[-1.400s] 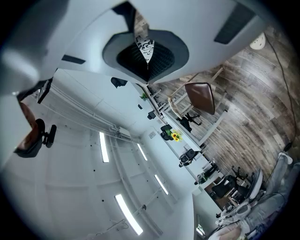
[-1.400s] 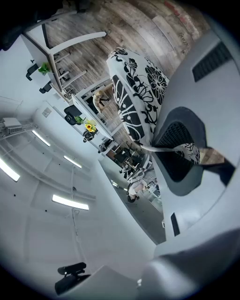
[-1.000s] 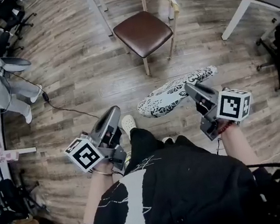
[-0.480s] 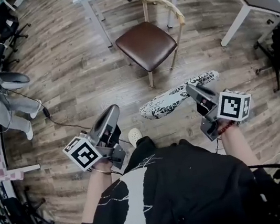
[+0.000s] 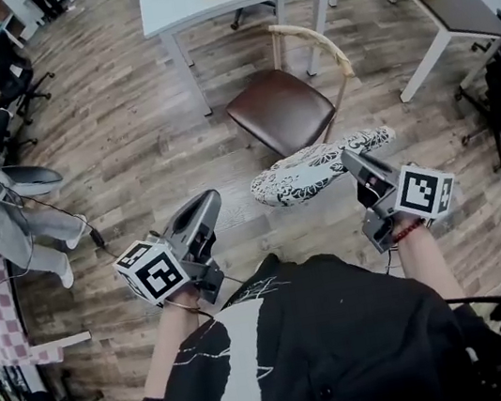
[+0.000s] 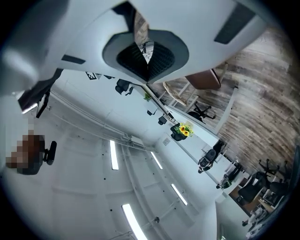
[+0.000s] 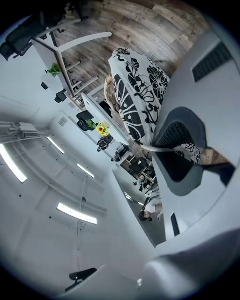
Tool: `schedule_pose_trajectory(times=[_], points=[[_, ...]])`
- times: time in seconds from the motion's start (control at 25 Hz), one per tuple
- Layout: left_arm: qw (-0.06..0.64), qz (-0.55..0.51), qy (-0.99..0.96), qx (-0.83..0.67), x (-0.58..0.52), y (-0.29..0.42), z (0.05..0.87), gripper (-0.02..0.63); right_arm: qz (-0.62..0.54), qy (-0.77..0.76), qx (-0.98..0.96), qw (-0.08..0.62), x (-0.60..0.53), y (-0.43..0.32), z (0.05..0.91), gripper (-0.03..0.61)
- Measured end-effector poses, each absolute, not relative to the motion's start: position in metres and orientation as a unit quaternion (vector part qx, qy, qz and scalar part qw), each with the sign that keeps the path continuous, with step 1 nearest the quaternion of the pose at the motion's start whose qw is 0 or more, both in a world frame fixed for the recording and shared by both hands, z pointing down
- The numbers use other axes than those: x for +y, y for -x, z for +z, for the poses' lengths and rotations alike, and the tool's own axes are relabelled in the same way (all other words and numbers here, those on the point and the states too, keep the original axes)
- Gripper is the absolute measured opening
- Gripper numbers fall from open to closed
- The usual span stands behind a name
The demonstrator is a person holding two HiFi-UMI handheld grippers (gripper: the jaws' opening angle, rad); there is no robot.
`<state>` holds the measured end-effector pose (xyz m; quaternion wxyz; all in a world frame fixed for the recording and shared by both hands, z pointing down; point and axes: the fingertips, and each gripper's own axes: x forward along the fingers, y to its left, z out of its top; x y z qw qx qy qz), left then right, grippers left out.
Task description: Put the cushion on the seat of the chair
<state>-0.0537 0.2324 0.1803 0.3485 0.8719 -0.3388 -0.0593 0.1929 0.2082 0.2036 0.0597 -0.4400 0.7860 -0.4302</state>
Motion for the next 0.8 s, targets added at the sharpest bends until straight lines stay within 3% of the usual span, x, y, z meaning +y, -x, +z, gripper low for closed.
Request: schedule_pose_trajectory(times=[0.2,0.52,0.8], points=[[0.342,-0.016,-0.881,-0.327,0.211,0.084,0.189,0.011,-0.440,0.473,0.760,0.073,0.187,-0.168,0.205,0.029],[0.369,-0.037,-0.873,-0.318,0.196,0.116,0.203,0.011,-0.454,0.463,0.755,0.091,0.164,-0.130,0.214,0.029],[0.389,-0.038,-0.860,-0.328,0.190,0.140,0.221,0.011,-0.471,0.485,0.735,0.056,0.155,-0.115,0.229,0.029]])
